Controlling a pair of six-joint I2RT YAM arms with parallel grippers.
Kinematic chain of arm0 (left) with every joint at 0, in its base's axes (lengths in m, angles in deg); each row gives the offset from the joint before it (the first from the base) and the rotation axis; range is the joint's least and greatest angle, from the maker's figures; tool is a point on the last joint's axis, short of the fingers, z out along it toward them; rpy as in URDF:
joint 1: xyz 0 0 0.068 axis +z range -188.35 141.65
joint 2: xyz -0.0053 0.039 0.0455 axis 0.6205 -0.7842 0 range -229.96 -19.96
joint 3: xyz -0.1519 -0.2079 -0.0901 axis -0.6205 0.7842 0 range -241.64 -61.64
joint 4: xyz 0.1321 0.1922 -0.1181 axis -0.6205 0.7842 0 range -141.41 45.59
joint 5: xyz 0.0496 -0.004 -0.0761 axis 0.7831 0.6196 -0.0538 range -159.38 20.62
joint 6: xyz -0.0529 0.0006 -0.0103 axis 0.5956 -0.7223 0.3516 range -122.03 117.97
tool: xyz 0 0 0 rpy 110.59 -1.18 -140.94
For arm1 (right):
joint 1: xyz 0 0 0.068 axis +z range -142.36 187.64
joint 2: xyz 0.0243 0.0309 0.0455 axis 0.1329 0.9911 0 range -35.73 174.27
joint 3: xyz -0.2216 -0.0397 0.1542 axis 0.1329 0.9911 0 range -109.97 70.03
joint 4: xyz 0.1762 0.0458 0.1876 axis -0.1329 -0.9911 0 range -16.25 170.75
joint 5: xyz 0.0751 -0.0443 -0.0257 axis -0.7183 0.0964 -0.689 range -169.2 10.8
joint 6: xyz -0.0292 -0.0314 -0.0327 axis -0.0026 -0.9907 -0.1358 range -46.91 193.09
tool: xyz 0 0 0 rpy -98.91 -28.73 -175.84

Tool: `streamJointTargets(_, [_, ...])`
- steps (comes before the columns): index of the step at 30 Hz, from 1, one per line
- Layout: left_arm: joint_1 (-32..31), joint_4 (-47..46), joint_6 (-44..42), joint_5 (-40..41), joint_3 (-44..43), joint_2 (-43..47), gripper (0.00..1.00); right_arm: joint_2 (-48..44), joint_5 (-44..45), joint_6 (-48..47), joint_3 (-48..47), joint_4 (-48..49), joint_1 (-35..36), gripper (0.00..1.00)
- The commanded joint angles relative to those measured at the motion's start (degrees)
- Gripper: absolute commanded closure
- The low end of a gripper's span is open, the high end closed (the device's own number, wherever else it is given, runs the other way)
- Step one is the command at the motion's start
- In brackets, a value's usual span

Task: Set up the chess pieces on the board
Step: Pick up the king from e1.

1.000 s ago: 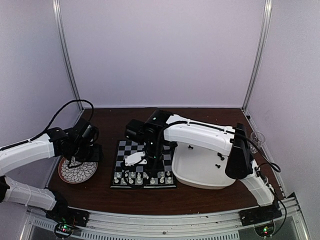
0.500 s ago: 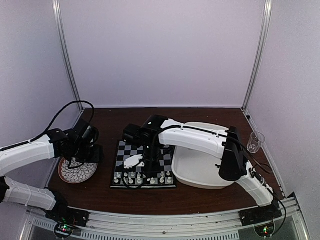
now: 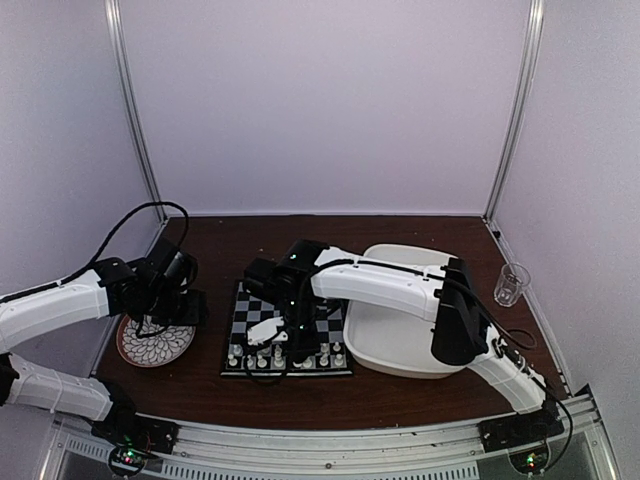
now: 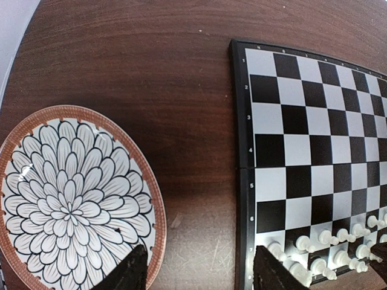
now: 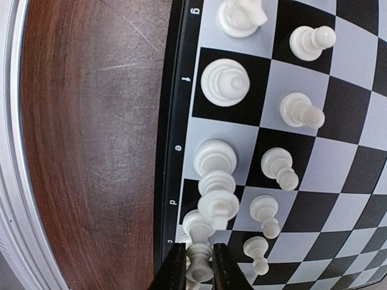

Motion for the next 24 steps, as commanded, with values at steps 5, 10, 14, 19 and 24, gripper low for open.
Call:
streamJointTargets(5, [0.37,-3.15,-0.82,-0.8,1.15,0.03,0.4,1.08,1.8,0.78,-2.21,0.67,0.37,0.81])
streamJointTargets(10, [0.37,-3.74,-0.86,-1.2,1.02,-0.79,0.4,1.66,1.18,0.76,-2.66,0.79,0.38,0.82])
streamJointTargets(14, [0.37,-3.91,-1.08,-1.42,0.94,-1.27,0.4,1.85,0.82,0.69,-2.81,0.65,0.41,0.82])
streamJointTargets(19, [0.37,-4.25,-1.13,-1.59,1.02,-1.67,0.4,2.03,0.44,0.51,-2.8,0.5,0.54,0.81])
streamJointTargets(24, [0.37,-4.49,-1.33,-1.82,0.63,-2.27,0.4,2.35,0.09,0.42,-3.12,0.47,0.89,0.81])
